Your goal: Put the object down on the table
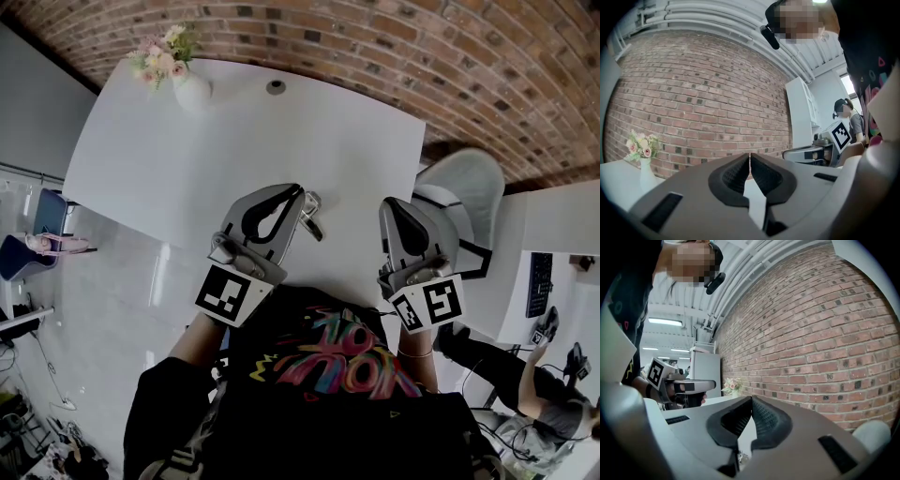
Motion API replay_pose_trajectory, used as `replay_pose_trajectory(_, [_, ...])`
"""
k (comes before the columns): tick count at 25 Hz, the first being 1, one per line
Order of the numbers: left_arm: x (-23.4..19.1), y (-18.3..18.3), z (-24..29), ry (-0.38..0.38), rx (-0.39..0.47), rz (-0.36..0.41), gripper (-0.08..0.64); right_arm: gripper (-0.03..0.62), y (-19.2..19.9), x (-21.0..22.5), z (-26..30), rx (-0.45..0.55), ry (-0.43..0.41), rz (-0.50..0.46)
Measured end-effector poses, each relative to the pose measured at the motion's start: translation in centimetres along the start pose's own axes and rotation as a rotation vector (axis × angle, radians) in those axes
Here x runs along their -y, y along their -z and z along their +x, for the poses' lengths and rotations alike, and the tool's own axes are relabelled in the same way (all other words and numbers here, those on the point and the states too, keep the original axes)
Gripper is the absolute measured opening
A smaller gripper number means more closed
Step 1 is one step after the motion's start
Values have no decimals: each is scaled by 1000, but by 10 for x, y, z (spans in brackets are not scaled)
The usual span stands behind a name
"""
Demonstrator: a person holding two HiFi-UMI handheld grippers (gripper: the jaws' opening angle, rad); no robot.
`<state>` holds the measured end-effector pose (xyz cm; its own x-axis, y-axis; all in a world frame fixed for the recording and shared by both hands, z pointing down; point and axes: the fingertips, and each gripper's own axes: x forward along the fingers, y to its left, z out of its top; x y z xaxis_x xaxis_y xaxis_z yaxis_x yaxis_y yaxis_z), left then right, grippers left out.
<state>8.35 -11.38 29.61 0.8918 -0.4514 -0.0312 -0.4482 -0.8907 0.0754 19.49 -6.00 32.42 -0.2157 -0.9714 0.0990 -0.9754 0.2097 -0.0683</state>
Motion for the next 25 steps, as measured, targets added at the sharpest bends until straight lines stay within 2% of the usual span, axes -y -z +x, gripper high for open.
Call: replay_pose_trajectory(25, [-13,11,7,-27,-26,6,29,17,12,6,16,-45,-40,16])
